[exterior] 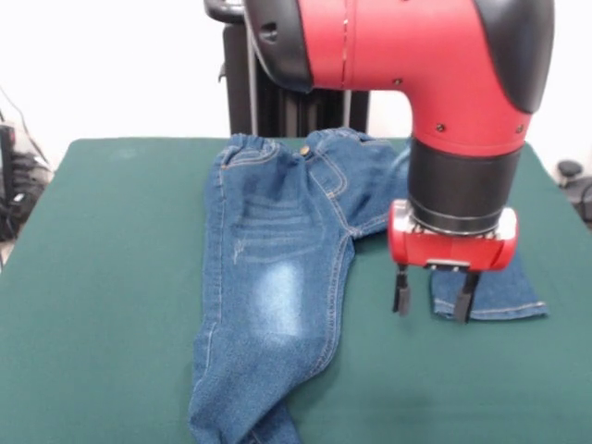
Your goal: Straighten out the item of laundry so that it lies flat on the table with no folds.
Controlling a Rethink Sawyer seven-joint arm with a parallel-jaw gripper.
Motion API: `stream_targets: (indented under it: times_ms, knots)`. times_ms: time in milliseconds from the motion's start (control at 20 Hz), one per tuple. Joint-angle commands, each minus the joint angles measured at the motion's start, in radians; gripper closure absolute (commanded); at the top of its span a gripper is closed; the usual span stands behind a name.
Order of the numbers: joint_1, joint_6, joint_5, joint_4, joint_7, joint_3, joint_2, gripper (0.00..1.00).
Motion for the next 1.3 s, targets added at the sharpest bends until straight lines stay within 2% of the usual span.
stream_targets:
  times_ms: [50,400,550,950,1300]
  knots:
    - [0.049,0.102,0.068,0.132,0.285,-0.014,0.029,0.00]
    - [0.065,0.071,0.079,0.129,0.266,-0.034,0.071,0.00]
    - [0.064,0.114,0.084,0.122,0.253,-0.029,0.082,0.00]
    - [0.091,0.041,0.104,0.190,0.295,-0.029,0.074,0.00]
    - [0.130,0.051,0.123,0.207,0.299,-0.051,0.070,0.00]
